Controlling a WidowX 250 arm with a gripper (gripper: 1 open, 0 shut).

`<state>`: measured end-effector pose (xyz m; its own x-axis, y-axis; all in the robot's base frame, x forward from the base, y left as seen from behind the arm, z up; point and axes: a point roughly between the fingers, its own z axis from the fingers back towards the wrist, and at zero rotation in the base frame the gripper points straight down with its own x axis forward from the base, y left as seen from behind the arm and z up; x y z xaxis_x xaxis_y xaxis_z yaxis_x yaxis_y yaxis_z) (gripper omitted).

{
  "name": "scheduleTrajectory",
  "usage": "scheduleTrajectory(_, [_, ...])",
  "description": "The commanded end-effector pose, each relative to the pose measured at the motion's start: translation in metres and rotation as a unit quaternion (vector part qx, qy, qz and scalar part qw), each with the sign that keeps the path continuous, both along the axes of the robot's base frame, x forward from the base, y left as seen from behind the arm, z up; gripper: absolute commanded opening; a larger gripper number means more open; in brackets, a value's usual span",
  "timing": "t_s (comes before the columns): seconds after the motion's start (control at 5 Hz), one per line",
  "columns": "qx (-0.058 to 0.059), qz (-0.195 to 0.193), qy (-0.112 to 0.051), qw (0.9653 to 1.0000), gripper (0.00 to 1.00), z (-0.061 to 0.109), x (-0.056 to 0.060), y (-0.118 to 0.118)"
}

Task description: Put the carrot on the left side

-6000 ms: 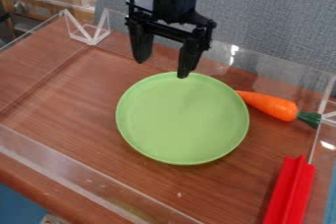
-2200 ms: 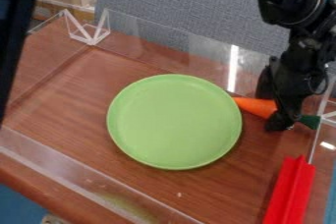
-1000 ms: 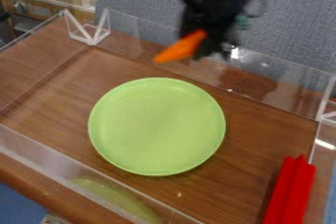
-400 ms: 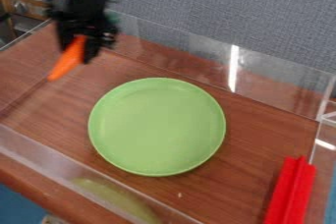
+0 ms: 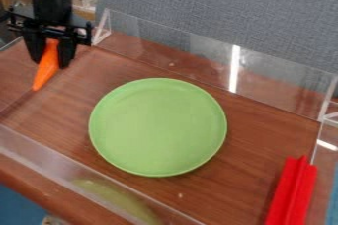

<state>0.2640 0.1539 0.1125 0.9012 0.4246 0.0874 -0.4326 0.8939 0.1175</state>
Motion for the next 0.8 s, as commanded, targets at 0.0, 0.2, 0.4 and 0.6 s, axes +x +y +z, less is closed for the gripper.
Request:
scheduleTrajectory(0.0, [-0.011, 0.102, -0.019, 0.9945, 0.00, 0.021, -0.007, 0.004])
scheduleTrajectory(0.2, [-0.033, 0.183, -0.010, 0.9825, 0.00, 0.028, -0.017, -0.003])
scheduleTrajectory(0.4, [-0.055, 0.254, 0.007, 0.9656, 0.00, 0.030, -0.025, -0.011])
scheduleTrajectory(0.6, [-0.074, 0.272, 0.031, 0.9589, 0.00, 0.025, -0.029, -0.022])
